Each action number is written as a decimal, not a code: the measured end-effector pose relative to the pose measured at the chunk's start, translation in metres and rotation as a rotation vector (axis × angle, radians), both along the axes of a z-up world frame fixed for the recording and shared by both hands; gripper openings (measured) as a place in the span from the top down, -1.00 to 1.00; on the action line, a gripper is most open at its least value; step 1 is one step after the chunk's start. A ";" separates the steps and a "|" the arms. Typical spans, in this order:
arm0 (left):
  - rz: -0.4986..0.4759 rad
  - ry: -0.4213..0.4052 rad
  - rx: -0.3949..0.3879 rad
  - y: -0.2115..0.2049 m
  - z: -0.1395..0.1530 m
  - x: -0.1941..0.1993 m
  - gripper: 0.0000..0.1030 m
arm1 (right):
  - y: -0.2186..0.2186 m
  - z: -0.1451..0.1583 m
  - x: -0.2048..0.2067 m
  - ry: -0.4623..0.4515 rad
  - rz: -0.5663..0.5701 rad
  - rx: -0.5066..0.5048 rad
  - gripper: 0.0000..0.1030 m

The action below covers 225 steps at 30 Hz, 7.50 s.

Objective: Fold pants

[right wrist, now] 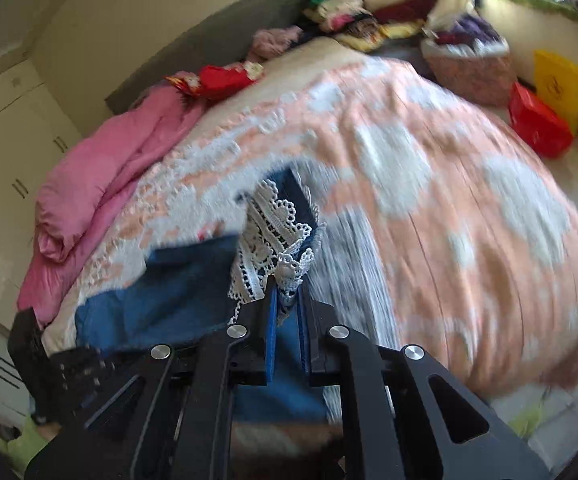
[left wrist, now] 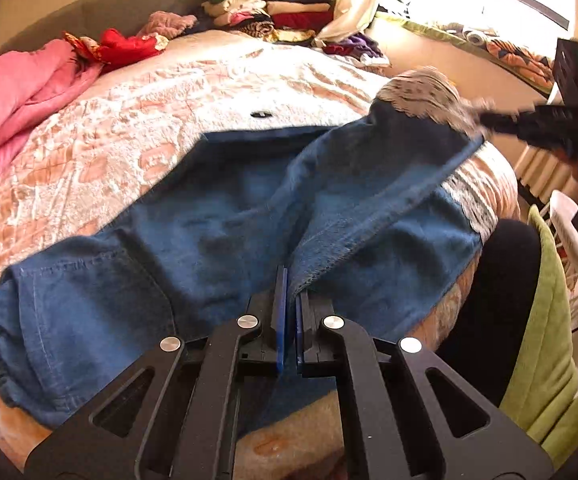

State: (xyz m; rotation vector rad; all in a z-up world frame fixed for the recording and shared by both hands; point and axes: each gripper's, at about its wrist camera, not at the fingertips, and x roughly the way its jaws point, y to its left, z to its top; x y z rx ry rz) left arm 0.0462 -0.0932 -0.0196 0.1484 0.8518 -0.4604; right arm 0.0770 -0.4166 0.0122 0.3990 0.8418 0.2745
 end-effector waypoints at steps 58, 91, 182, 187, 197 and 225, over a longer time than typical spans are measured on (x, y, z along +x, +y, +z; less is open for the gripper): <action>0.323 -0.043 0.032 0.092 0.016 0.000 -0.29 | 0.026 -0.043 -0.024 0.069 0.130 -0.255 0.21; 0.196 0.010 -0.010 0.037 0.023 0.094 -0.38 | -0.020 -0.026 0.090 0.022 0.060 -0.128 0.19; 0.144 0.010 0.094 0.007 -0.010 0.001 -0.81 | 0.043 -0.025 -0.043 0.023 0.147 -0.275 -0.55; 0.128 -0.033 0.067 -0.001 0.015 -0.001 -0.81 | 0.024 -0.003 -0.053 -0.025 0.087 -0.259 -0.55; 0.101 -0.067 0.046 -0.020 0.038 -0.001 -0.81 | 0.003 0.021 -0.068 -0.106 0.024 -0.246 -0.56; -0.028 -0.076 0.087 -0.091 0.041 0.042 -0.81 | -0.012 0.004 -0.063 -0.077 -0.021 -0.212 -0.83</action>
